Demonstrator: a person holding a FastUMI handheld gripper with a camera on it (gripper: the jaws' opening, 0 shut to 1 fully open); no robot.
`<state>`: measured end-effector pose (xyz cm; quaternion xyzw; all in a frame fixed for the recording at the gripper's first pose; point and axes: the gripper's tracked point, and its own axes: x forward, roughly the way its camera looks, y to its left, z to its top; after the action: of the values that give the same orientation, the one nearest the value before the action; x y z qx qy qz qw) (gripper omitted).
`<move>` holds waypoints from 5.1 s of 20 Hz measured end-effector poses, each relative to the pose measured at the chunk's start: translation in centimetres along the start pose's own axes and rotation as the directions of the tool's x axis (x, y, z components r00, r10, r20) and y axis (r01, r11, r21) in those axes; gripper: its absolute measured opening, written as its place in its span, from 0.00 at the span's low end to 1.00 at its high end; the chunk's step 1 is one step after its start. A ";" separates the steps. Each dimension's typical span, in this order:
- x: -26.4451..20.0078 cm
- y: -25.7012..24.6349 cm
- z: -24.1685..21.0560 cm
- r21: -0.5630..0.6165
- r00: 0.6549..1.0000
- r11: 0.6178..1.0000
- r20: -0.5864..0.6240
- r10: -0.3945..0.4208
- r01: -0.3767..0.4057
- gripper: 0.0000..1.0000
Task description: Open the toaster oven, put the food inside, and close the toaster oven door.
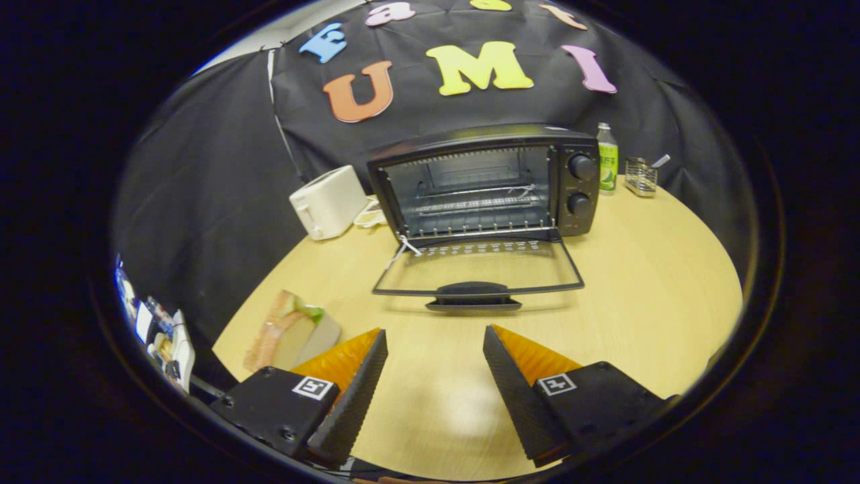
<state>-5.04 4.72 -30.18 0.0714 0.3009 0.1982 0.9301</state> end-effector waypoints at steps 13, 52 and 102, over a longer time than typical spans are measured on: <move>1.0 12.7 -1.6 0.105 0.866 0.944 -0.377 0.329 -0.313 0.84; 2.3 -3.7 13.6 0.730 0.893 0.540 0.227 0.388 -0.420 0.35; 11.0 -8.0 8.8 -0.037 0.906 0.945 0.301 -0.299 0.325 1.00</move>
<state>10.86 1.87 -30.89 0.0105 0.1594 0.0470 0.9860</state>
